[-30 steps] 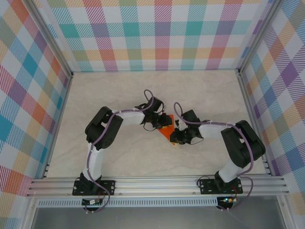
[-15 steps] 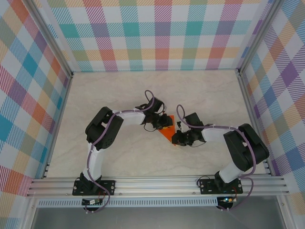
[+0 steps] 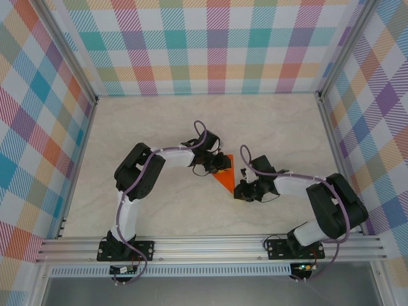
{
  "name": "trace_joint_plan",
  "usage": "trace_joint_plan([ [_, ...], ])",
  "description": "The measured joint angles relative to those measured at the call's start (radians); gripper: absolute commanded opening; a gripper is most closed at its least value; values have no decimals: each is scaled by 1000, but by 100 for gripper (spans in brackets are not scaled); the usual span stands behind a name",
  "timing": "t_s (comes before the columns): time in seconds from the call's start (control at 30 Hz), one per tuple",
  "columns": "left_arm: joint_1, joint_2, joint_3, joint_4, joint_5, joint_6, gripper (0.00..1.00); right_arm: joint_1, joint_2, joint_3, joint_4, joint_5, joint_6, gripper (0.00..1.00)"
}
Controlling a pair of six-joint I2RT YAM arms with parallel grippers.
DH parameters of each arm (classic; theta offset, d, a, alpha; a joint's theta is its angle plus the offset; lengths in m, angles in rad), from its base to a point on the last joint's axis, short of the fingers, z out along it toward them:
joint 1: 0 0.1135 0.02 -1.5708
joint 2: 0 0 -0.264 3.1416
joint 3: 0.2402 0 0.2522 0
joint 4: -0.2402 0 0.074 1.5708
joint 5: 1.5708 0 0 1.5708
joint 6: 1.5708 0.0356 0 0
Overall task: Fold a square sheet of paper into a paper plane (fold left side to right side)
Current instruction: Fourth fold the wing at the center of the table.
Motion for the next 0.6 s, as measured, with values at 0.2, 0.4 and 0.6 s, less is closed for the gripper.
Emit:
trace_joint_plan([
  [0.2, 0, 0, 0, 0, 0, 0, 27, 3, -78, 95, -99, 0, 3, 11],
  [0.4, 0, 0, 0, 0, 0, 0, 27, 3, 51, 176, -14, -9, 43, 9],
  [0.6, 0, 0, 0, 0, 0, 0, 27, -7, 177, 185, 41, 39, 72, 8],
])
